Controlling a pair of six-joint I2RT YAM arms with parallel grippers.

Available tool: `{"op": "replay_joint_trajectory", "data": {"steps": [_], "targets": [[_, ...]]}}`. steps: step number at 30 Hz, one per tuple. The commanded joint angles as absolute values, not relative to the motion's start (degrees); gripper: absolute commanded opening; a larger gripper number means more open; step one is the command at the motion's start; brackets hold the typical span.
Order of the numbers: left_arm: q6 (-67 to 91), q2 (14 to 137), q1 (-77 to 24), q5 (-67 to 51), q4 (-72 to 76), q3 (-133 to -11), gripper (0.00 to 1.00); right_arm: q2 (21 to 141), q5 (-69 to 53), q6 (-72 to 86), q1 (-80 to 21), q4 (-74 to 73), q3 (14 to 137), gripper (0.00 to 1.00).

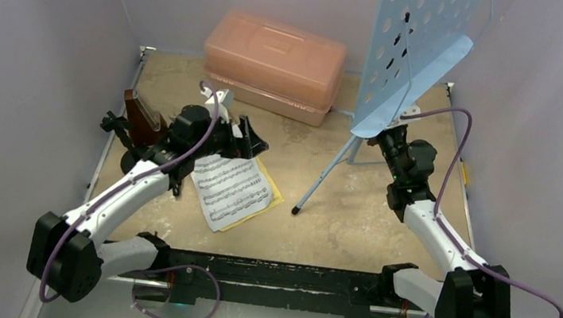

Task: Pack up the instrument practice props
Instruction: Adjust the music stand at the center of the board, then unscrew the knob on the music stand.

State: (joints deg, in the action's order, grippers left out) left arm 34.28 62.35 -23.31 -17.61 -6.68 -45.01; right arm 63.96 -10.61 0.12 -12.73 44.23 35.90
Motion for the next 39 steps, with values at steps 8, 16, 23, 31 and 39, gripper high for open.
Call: {"op": "replay_joint_trajectory", "data": {"steps": [8, 16, 23, 31, 39], "targets": [[44.4, 80.7, -34.3, -17.7, 18.3, -57.6, 0.91, 57.7, -16.7, 4.9, -12.7, 51.2, 31.2, 0.0], [44.7, 91.4, -41.1, -15.1, 24.7, -65.5, 0.89, 54.4, -17.3, 10.3, -12.7, 50.5, 28.5, 0.0], [49.4, 95.1, -42.8, -14.3, 32.7, -65.2, 0.85, 51.3, -17.3, 13.2, -12.7, 50.8, 25.6, 0.0], [56.1, 100.3, -43.0, -16.0, 40.0, -66.6, 0.73, 48.7, -16.5, 14.1, -12.7, 50.5, 23.7, 0.0], [59.3, 105.1, -44.3, -19.9, 42.9, -70.3, 0.61, 51.2, -17.0, 14.7, -12.7, 51.2, 24.6, 0.01]]}}
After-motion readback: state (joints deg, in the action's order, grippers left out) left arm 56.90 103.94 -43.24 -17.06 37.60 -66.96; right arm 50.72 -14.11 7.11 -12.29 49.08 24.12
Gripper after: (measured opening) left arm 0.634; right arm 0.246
